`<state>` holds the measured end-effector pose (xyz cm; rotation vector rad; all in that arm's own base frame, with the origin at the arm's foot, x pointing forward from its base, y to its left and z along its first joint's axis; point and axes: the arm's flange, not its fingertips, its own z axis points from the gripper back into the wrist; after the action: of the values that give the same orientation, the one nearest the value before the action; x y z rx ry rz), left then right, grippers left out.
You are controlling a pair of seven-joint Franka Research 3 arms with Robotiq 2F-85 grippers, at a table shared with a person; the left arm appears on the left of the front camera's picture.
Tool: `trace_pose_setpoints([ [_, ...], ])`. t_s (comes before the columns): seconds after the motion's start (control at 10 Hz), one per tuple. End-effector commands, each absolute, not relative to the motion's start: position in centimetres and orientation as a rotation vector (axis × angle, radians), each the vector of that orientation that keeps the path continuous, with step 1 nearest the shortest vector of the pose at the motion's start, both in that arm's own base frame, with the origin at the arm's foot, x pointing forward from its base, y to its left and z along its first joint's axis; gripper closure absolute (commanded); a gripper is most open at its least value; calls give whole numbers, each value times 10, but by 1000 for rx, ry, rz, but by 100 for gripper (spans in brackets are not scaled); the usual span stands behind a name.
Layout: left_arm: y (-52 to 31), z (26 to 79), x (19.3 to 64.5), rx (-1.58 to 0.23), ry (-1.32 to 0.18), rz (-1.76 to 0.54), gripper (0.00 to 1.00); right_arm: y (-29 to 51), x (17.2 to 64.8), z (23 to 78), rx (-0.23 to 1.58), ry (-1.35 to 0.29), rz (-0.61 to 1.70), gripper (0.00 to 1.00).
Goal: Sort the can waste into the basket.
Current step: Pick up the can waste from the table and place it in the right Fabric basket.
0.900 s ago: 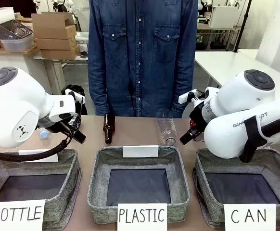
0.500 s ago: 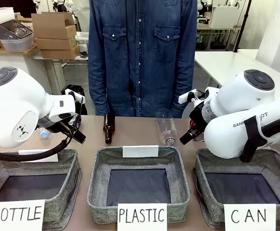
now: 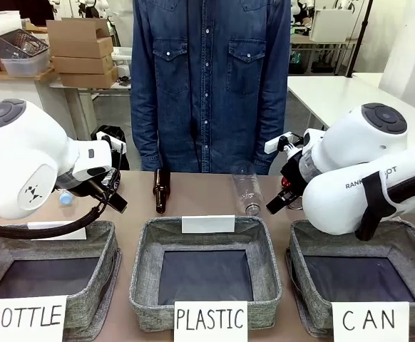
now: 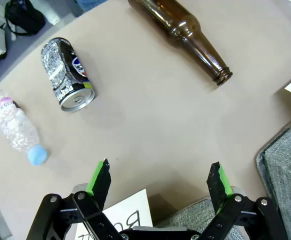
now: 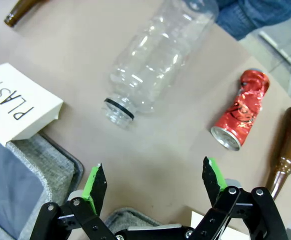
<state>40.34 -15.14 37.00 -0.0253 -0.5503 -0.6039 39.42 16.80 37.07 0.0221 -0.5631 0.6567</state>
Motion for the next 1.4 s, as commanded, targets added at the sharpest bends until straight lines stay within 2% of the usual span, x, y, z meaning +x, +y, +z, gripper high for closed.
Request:
trace_pose_setpoints([
  [0.0,-151,370,403,-25,-550,-604,0,168,394,371,22,-563,657,0],
  [0.1,-140,406,380,-53,-565,-658,0,154,371,410,109,-551,684,0],
  [0.2,-116,452,345,-112,-550,-725,0,130,338,457,78,-593,614,0],
  [0.3,-84,492,293,-69,-639,-820,0,97,299,495,52,-757,568,0],
  [0.4,-64,508,261,-35,-735,-823,0,82,275,508,36,-851,549,0],
  [0.5,-58,502,264,27,-710,-726,0,84,274,503,-26,-862,499,0],
  [0.6,-125,507,356,-56,-657,-780,0,127,356,515,65,-756,571,0],
  [0.7,-98,548,332,-25,-700,-773,0,105,336,555,40,-840,537,0],
  [0.8,-113,535,340,-196,-513,-940,0,104,335,549,88,-793,543,0],
  [0.9,-101,532,351,-399,-366,-880,0,90,329,546,276,-741,531,0],
  [1.0,-77,534,361,-568,-170,-699,0,73,325,552,567,-562,331,0],
  [1.1,-35,530,369,-966,-204,-526,0,37,319,553,911,-425,263,0],
  [1.3,36,499,381,-1354,-243,-165,0,-25,334,533,1228,-273,-82,0],
])
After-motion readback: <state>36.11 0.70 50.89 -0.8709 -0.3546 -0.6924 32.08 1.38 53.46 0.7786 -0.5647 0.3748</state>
